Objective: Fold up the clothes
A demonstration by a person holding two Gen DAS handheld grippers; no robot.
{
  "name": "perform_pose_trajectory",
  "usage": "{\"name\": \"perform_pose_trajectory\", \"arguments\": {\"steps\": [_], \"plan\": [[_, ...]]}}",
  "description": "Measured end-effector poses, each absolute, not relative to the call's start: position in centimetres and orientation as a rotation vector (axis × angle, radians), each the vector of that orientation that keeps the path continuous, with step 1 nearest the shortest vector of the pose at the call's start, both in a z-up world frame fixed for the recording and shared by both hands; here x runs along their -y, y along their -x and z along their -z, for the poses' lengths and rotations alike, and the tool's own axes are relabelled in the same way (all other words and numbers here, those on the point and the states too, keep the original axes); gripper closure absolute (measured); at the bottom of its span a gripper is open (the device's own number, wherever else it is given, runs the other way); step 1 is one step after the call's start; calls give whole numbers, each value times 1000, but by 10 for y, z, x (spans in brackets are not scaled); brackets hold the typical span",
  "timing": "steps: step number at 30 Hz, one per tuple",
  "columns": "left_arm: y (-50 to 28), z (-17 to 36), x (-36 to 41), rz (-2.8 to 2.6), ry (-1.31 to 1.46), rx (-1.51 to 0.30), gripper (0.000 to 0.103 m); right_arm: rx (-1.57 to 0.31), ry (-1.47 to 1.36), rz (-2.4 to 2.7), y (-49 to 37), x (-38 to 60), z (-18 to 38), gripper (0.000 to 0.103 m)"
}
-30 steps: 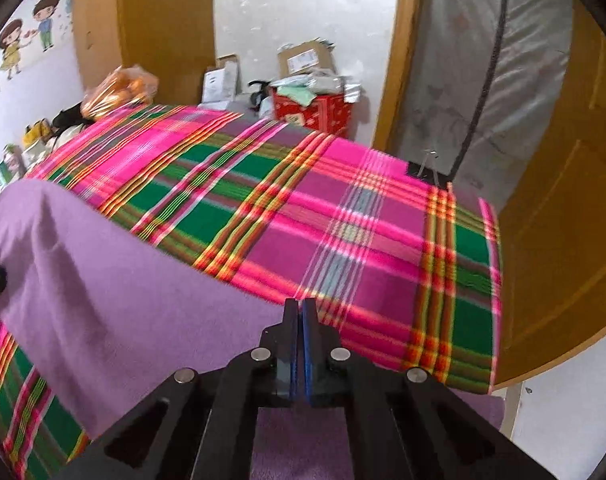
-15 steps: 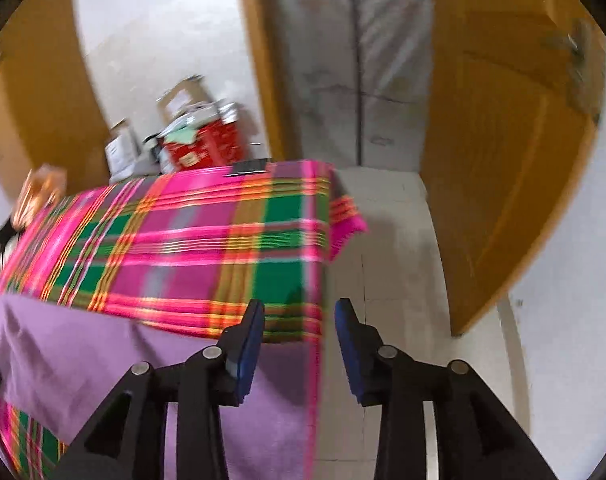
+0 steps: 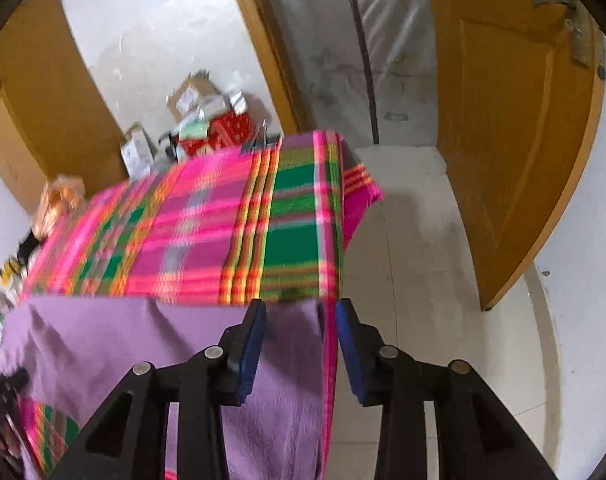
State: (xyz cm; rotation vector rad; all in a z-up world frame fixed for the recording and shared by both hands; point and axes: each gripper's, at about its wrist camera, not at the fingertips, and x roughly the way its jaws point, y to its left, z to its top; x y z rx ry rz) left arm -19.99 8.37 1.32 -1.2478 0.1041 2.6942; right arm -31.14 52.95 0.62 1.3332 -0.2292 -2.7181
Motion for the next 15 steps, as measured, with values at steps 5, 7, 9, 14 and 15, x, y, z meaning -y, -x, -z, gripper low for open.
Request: {"name": "perform_pose_trajectory", "arguments": {"steps": [5, 7, 9, 14, 15], "plan": [[200, -13, -84, -2695, 1248, -107, 89, 172, -1266, 2812, 310, -530, -15, 98], [200, -13, -84, -2696, 1248, -109, 89, 165, -1226, 2845, 315, -529, -23, 98], [200, -13, -85, -2697, 1248, -111, 89, 117, -1256, 2854, 322, -526, -21, 97], [200, -13, -84, -2696, 1248, -105, 89, 9, -1332, 2884, 326, -515, -15, 92], [200, -13, -84, -2696, 1248, -106, 89, 19, -1319, 2906, 323, -515, -19, 91]]}}
